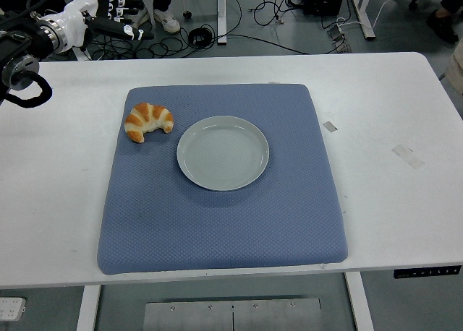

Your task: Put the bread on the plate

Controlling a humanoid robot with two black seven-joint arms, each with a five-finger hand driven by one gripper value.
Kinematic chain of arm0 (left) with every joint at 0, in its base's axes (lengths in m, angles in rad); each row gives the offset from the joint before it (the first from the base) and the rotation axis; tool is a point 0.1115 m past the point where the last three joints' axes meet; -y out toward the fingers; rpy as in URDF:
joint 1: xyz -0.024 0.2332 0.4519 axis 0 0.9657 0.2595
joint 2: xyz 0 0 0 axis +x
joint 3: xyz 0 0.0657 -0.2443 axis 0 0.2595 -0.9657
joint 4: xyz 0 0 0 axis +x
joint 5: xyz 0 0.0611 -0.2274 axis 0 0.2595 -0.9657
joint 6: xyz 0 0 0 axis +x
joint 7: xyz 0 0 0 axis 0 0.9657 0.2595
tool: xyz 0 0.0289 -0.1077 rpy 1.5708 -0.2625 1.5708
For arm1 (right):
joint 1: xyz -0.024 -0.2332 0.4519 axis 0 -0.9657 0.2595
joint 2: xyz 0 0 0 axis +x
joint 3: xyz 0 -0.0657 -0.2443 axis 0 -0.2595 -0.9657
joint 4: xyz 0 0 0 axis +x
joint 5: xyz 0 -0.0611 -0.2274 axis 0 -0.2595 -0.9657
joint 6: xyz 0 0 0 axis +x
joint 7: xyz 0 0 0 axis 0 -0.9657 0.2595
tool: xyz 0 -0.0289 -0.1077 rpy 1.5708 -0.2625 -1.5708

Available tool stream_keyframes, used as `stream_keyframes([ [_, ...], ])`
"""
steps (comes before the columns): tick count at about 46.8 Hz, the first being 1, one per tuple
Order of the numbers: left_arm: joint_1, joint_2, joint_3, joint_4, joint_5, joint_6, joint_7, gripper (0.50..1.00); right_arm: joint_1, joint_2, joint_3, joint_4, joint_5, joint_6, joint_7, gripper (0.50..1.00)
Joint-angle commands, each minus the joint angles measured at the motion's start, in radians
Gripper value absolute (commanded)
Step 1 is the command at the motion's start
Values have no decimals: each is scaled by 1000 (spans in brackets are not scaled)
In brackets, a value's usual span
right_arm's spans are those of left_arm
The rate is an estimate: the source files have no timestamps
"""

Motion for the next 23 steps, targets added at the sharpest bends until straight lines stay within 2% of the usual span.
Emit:
stream_keyframes([
  [1,0,-3,1,0,0,0,0,965,0,0,0,-1,0,0,0,1000],
  [23,5,-6,1,0,1,-2,0,966,0,0,0,-1,0,0,0,1000],
])
